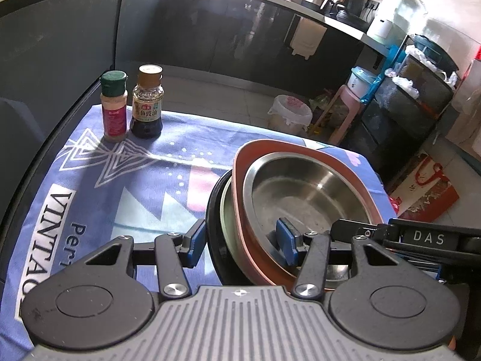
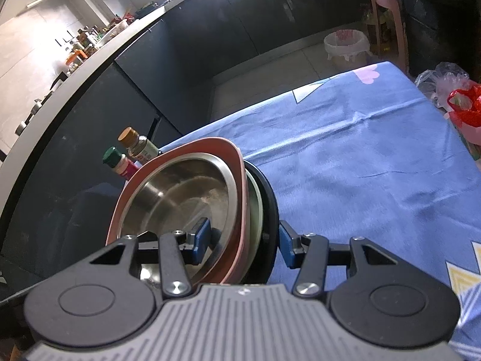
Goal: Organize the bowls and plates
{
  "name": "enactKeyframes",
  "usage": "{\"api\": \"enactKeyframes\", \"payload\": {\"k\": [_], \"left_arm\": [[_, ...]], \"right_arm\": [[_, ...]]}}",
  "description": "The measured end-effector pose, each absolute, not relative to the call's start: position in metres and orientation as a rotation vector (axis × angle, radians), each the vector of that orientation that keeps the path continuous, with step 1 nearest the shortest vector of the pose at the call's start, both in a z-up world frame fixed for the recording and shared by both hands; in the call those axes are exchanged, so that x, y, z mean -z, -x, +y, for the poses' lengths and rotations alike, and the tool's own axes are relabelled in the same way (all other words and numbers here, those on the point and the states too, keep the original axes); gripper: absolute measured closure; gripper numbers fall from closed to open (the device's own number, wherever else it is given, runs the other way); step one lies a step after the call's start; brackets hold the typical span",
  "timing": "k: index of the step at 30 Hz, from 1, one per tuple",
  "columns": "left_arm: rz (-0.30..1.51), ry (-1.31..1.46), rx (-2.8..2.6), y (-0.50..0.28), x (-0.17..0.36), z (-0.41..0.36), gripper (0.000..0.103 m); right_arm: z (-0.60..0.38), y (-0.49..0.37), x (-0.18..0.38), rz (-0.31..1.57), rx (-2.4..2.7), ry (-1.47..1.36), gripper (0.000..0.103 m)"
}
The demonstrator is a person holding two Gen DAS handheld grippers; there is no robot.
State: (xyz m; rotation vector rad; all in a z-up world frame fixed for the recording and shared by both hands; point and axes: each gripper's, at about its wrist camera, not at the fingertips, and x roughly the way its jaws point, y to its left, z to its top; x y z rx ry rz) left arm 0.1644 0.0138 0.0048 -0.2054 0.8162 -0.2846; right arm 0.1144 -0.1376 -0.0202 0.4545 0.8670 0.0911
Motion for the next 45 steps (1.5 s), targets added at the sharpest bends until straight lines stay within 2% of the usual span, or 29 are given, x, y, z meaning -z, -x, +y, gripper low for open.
{"api": "enactKeyframes", "payload": {"k": [21, 24, 32, 45], "left_arm": [[0.865, 0.295, 0.275, -0.196, 0.026, 0.029, 0.053], [0.829, 0.233, 0.252, -0.19, 0.02, 0.03, 0.056], [0.722, 0.181, 0.215, -0.156, -0.008, 0.04, 0.056], [0.592, 0.153, 0.202, -0.076, -0.051, 0.049, 0.056]], "right_arm": [[-0.141, -0.134, 0.041, 0.906, -0.096, -0.493, 0.0], [-0.142, -0.126, 0.034, 0.872, -0.086, -0.485, 0.0], [-0.141, -0.089, 0.009, 0.765, -0.058, -0.438, 0.0], [-0.118, -0.028, -0.017, 0.713, -0.083, -0.387, 0.0]]}}
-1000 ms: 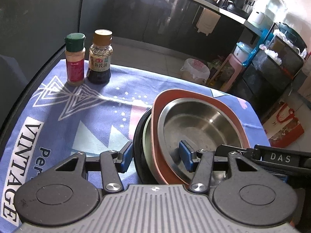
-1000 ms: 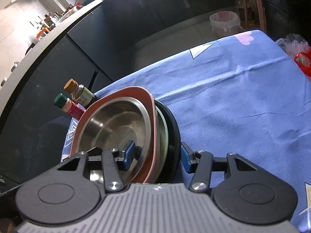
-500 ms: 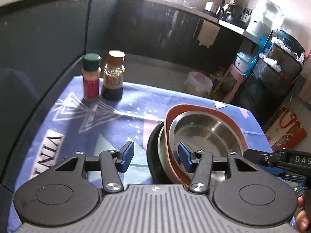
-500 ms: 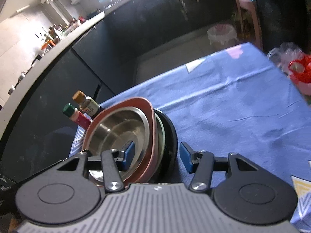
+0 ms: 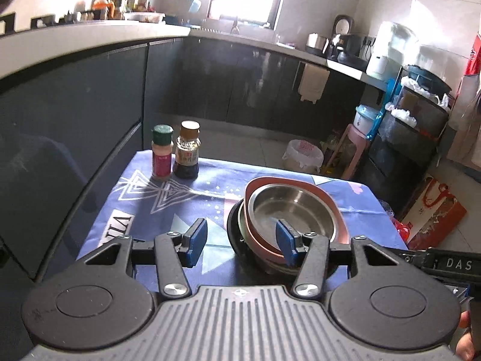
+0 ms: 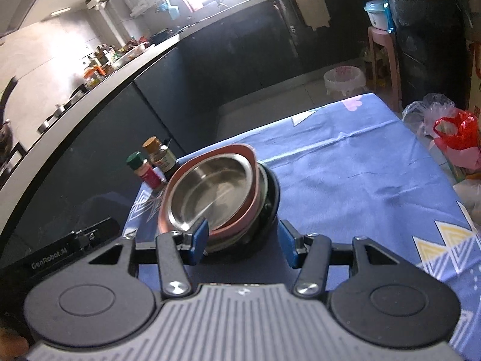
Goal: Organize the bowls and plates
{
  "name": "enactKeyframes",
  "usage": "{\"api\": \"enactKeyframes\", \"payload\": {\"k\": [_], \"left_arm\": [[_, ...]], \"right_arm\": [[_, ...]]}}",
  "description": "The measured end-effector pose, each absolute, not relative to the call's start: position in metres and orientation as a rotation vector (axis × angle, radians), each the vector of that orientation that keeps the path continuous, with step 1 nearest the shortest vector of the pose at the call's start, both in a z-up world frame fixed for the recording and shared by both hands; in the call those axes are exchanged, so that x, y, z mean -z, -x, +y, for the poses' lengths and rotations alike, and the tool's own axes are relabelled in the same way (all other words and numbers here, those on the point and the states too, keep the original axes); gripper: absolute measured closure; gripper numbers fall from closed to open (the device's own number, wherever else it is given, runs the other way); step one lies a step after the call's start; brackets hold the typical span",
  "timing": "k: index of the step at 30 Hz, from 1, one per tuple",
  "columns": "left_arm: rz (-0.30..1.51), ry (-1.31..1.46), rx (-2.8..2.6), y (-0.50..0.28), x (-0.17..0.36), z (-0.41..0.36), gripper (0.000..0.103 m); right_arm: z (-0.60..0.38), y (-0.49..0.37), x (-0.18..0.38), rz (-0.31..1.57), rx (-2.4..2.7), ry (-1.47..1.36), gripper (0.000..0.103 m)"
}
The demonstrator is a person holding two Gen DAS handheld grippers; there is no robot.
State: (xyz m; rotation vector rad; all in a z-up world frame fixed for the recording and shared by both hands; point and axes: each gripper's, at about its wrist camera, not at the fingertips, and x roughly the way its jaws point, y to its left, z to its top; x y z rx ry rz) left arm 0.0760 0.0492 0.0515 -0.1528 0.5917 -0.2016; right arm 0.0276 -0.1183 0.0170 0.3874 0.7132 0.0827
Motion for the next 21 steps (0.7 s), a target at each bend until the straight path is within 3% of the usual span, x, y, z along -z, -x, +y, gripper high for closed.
{"api": "enactKeyframes", "payload": {"k": [21], "left_arm": [[0.558, 0.006, 0.155, 0.009, -0.058, 0.04, 0.054]], "right_arm": [[-0.073, 0.052, -0.036, 0.624, -0.053, -0.25, 0.0]]}}
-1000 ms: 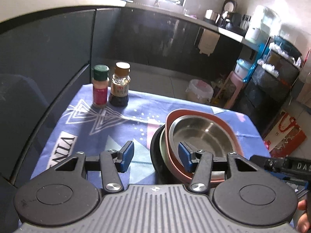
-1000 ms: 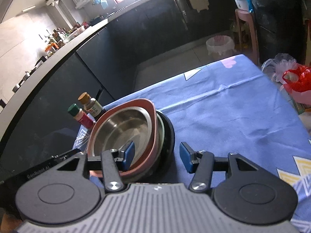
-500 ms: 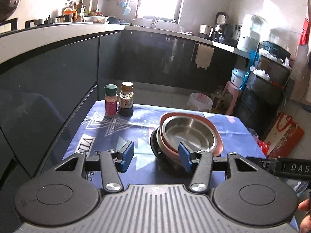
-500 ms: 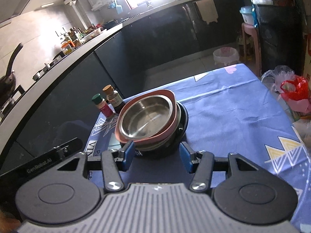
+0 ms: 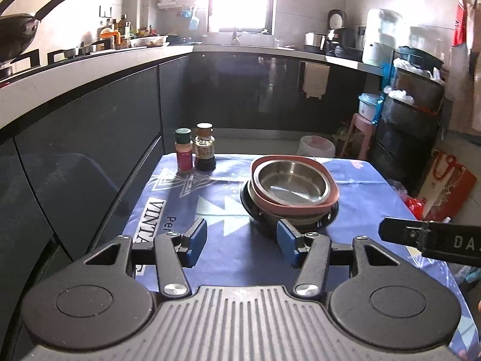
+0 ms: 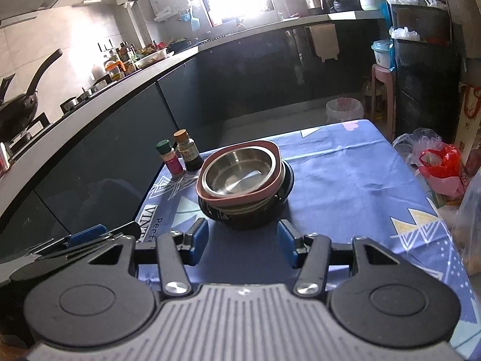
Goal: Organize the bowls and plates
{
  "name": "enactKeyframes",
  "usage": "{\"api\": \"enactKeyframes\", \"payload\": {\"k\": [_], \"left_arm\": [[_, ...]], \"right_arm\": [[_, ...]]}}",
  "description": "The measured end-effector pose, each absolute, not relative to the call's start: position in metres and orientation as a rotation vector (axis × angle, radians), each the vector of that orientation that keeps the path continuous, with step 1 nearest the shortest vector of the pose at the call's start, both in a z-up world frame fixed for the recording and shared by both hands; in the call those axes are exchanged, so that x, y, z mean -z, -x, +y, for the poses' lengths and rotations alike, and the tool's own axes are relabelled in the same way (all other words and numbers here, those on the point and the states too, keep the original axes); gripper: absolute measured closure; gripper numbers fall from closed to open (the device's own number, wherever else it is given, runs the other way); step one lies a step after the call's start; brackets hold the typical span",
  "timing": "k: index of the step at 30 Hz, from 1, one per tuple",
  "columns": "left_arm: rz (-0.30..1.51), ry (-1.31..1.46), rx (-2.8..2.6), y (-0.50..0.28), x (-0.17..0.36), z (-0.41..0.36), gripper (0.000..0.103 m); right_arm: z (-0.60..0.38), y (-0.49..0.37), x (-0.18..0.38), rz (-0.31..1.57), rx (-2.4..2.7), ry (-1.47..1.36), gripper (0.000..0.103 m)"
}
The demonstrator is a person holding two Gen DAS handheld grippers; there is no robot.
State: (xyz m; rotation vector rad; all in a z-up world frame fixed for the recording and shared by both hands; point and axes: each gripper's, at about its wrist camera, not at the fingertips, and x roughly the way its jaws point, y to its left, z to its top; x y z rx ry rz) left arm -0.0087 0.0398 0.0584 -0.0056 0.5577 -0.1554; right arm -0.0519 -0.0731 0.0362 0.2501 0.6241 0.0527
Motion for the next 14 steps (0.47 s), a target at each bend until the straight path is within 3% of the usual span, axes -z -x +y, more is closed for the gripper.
{"api": "enactKeyframes", "payload": {"k": [14], "left_arm": [[0.527, -0.028, 0.153, 0.041, -0.066, 0.034, 0.054]], "right_arm": [[-0.07, 0.077, -0.036, 0.611, -0.034, -0.25, 0.0]]}}
